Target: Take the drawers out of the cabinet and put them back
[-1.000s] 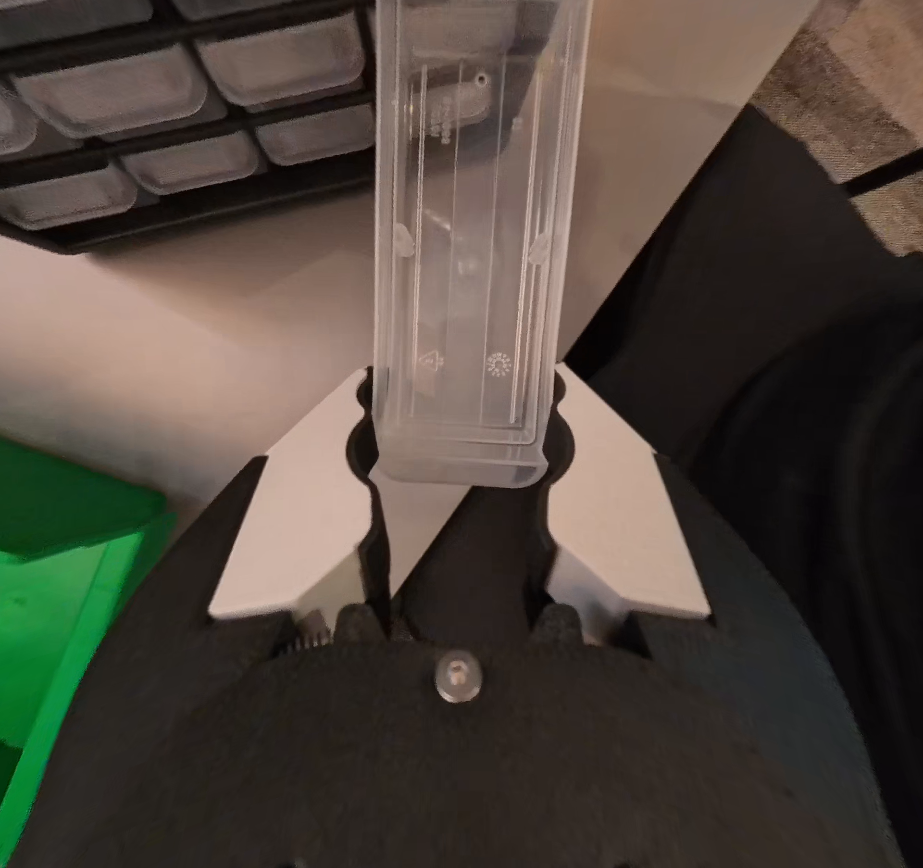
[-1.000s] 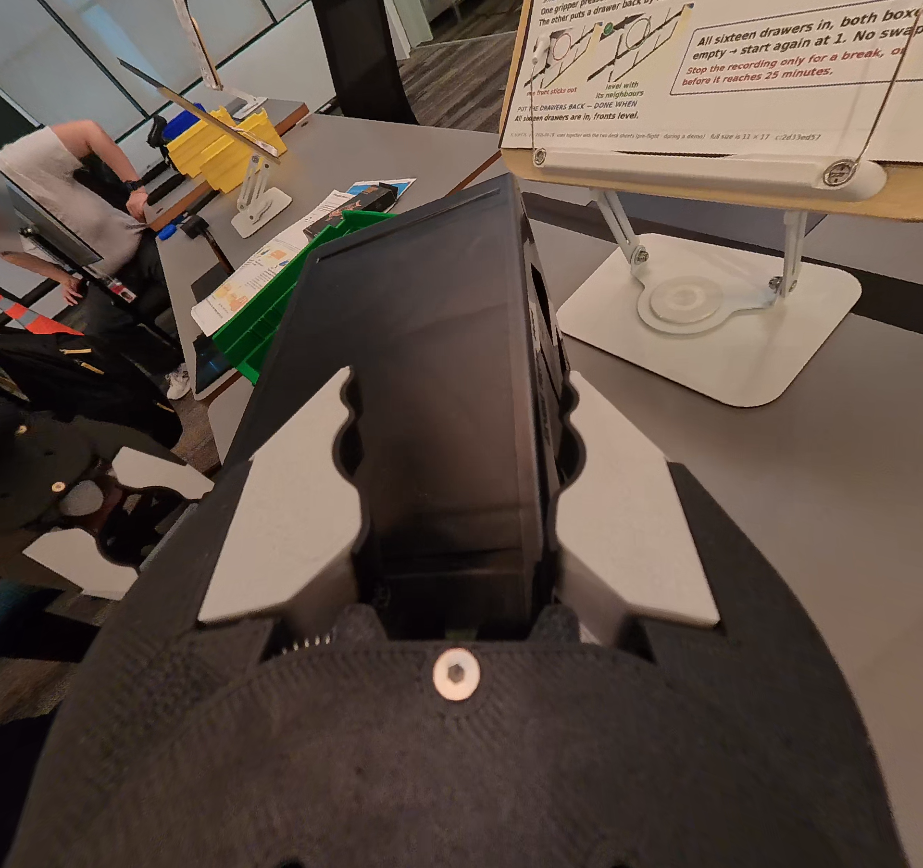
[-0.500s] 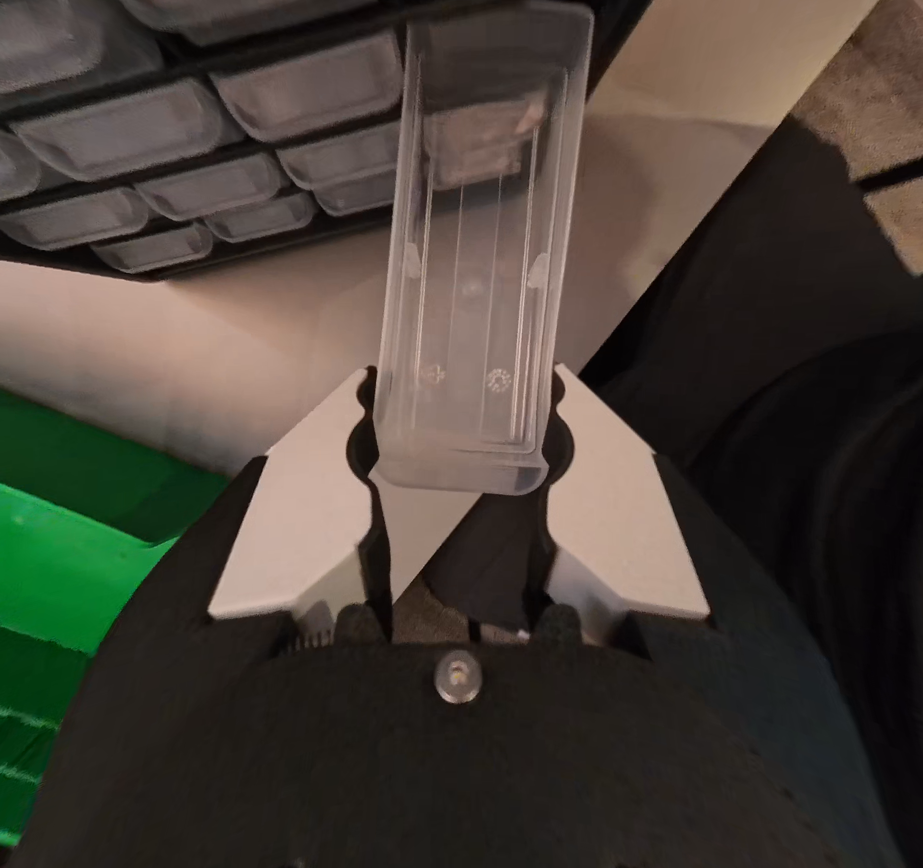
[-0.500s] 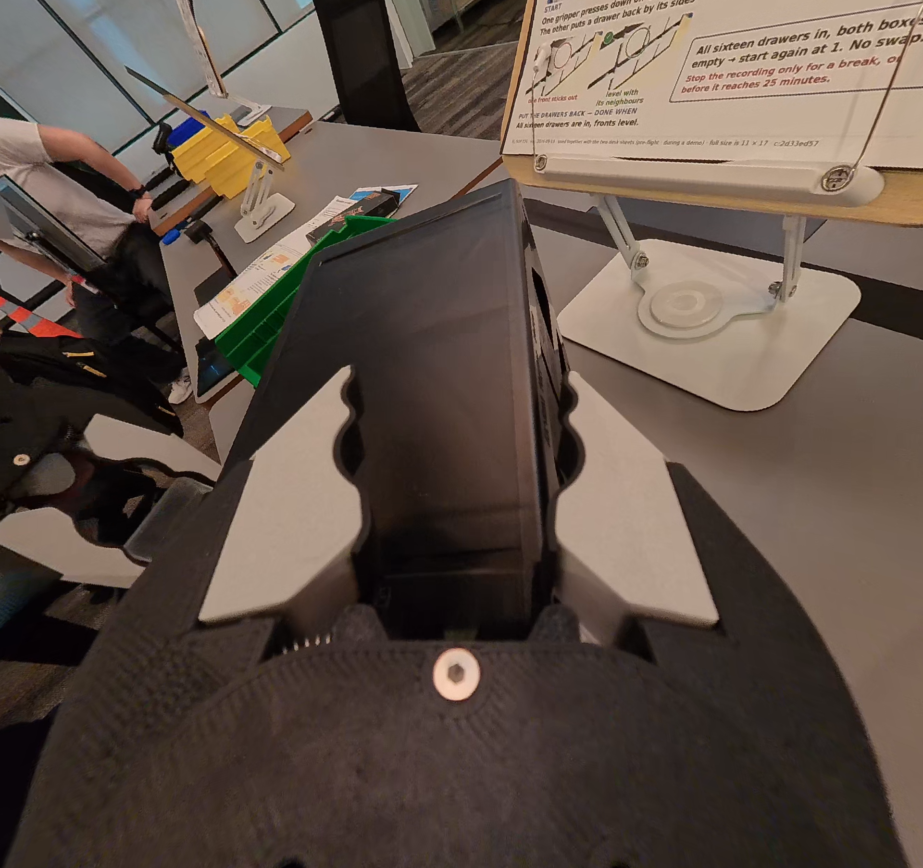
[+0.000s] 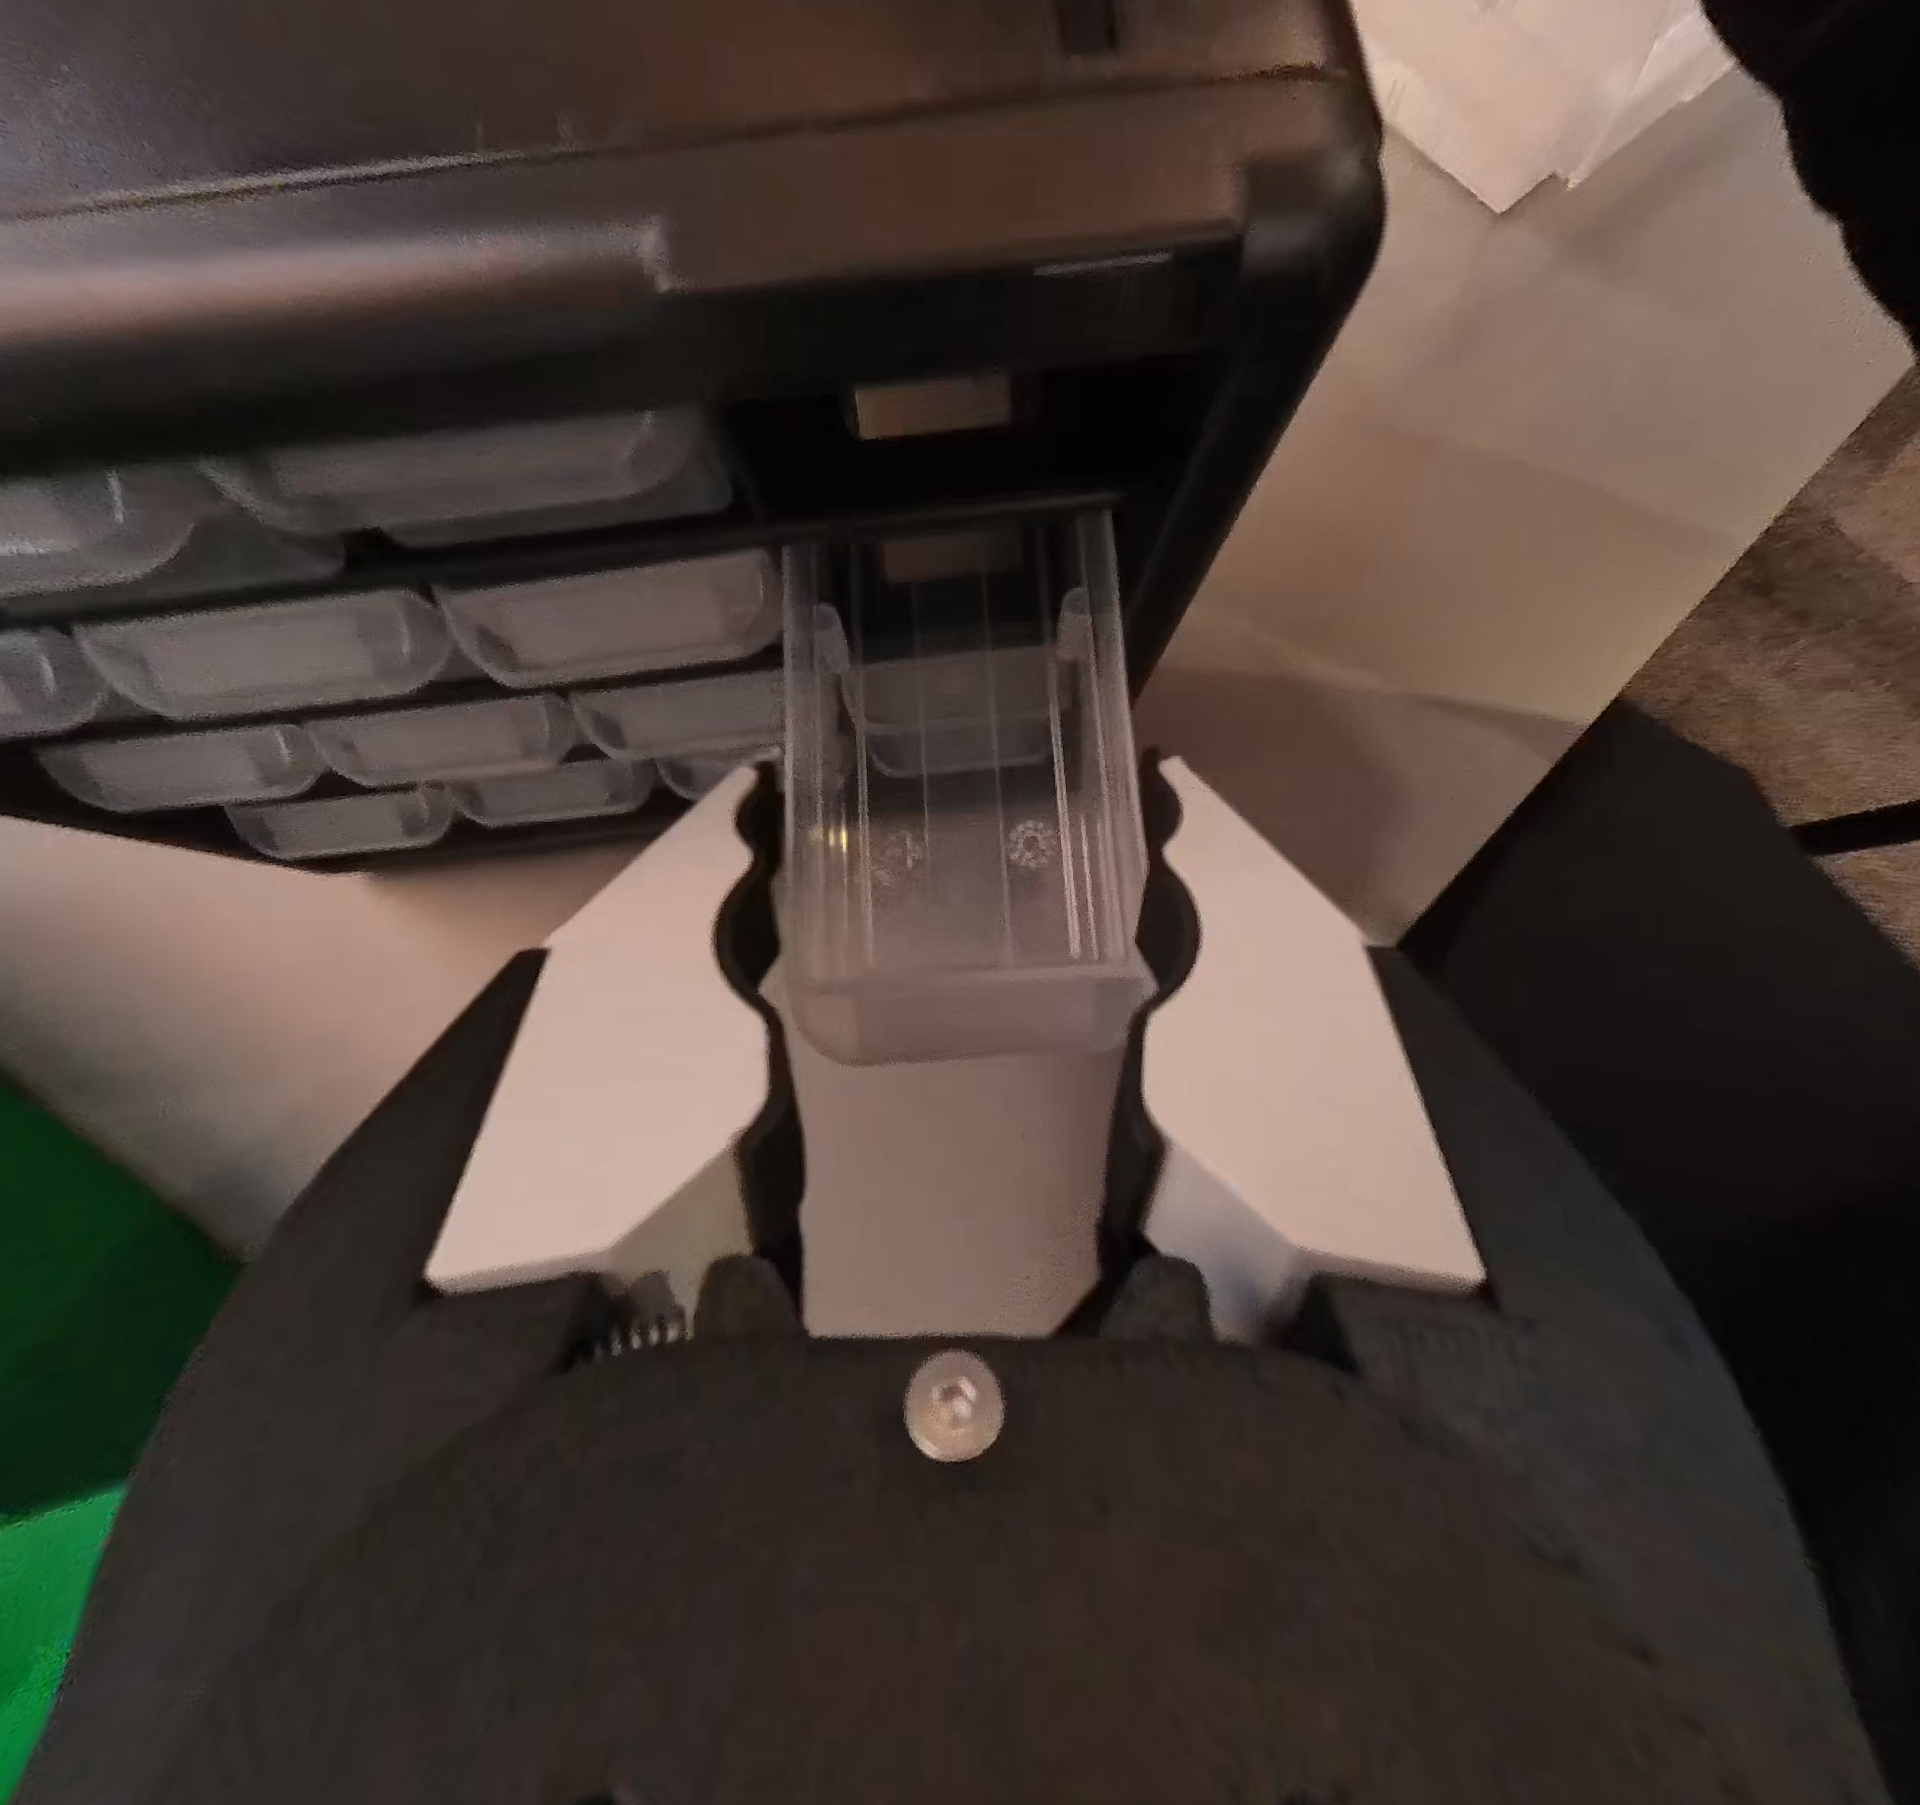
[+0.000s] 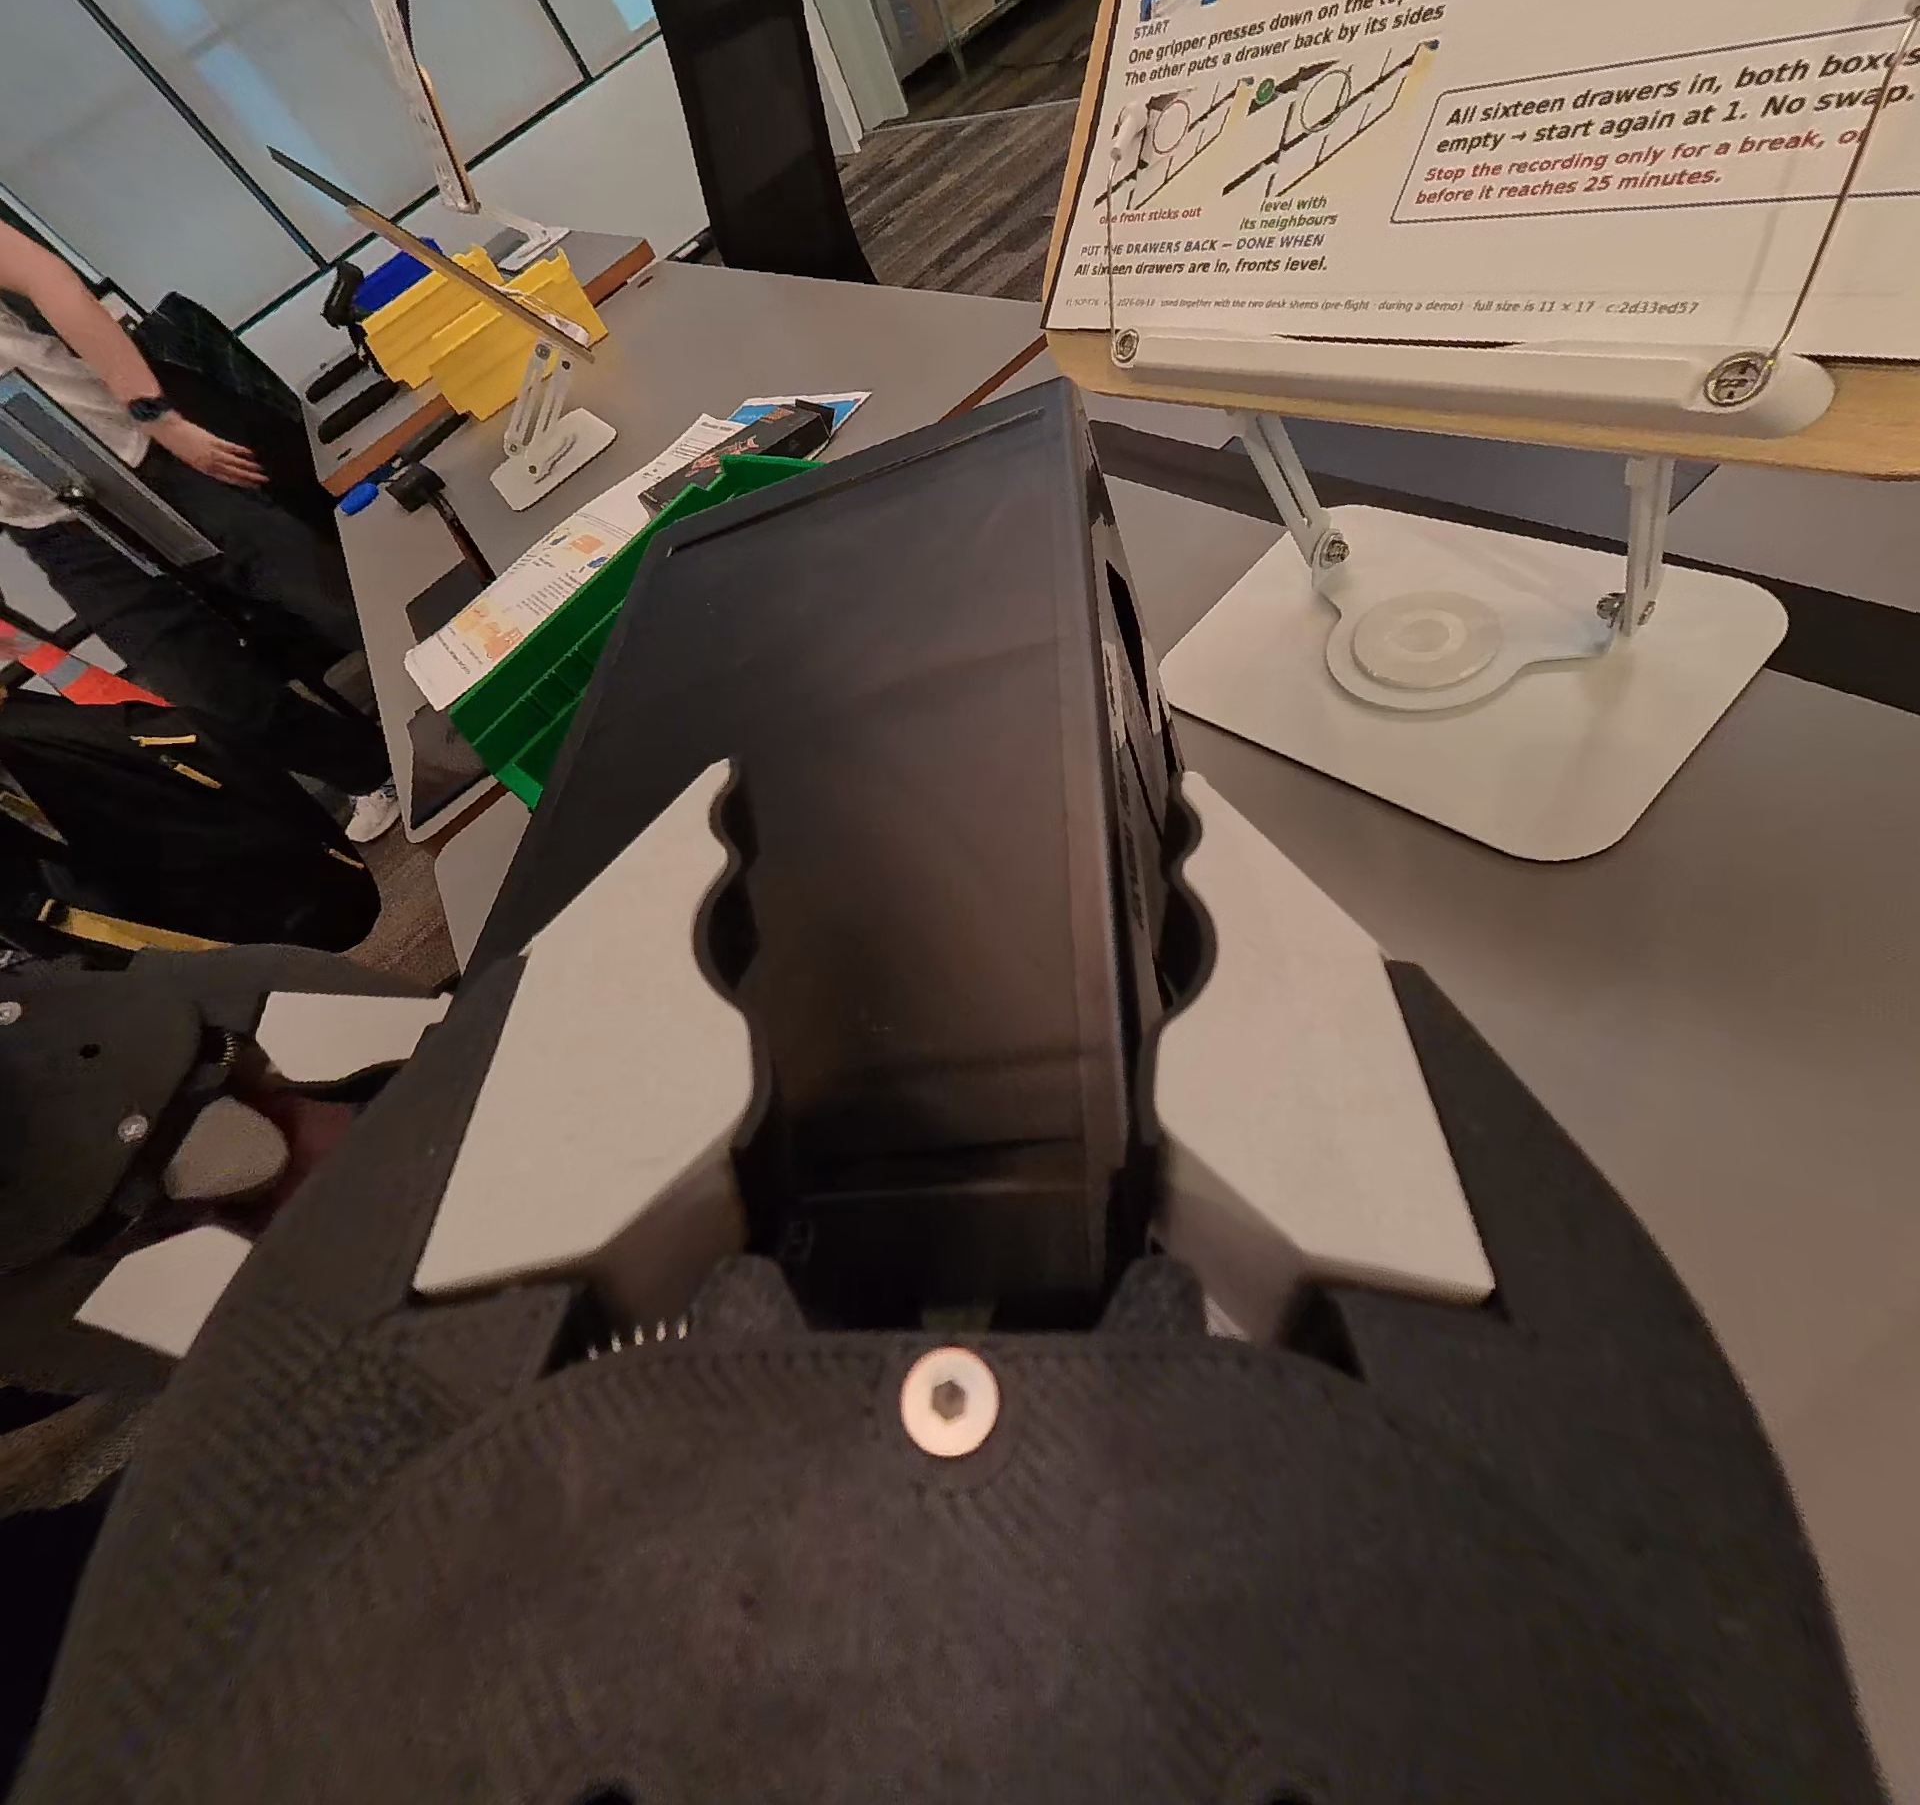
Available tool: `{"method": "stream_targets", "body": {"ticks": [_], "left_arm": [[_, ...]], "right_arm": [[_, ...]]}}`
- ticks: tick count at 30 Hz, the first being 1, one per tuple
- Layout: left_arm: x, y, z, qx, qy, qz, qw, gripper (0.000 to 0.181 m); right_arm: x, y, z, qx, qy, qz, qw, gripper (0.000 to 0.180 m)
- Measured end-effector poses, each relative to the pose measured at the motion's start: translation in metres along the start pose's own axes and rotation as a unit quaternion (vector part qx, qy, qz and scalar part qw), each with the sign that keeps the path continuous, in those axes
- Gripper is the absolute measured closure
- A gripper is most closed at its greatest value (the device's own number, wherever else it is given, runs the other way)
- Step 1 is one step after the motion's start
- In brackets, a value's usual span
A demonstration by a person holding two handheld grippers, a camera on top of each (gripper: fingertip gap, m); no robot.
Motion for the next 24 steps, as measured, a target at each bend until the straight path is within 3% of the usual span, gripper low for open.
{"method": "stream_targets", "body": {"ticks": [1,8,11,16,19,24], "left_arm": [[-0.001,0.001,0.000,-0.014,0.015,0.010,1.000,0.100],[0.026,-0.035,0.032,-0.168,0.013,0.079,0.983,0.092],[0.039,-0.038,0.035,-0.168,0.043,0.089,0.981,0.099],[0.041,-0.026,0.025,-0.179,0.073,0.089,0.977,0.096],[0.047,-0.022,0.016,-0.195,0.060,0.002,0.979,0.092],[0.046,-0.019,0.028,-0.200,0.074,0.011,0.977,0.091]], "right_arm": [[0.000,0.000,0.000,0.000,0.000,0.000,1.000,0.102],[0.000,0.000,0.000,-0.002,-0.002,-0.002,1.000,0.102],[0.000,0.000,0.000,-0.002,-0.002,-0.003,1.000,0.102],[0.000,0.000,0.000,-0.003,-0.003,-0.003,1.000,0.102],[0.000,0.000,0.000,-0.002,-0.003,-0.004,1.000,0.103],[0.000,0.000,0.000,-0.003,-0.004,-0.004,1.000,0.103]]}}
Point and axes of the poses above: each gripper's, where its closed fingertips meet, y out along the fingers, z out of its underside, x = y × z across the jaws, the point moved 9 cm from there along -y, back along the fingers, and after that the axes turned 11 degrees about -y, right-handed, at the moved point
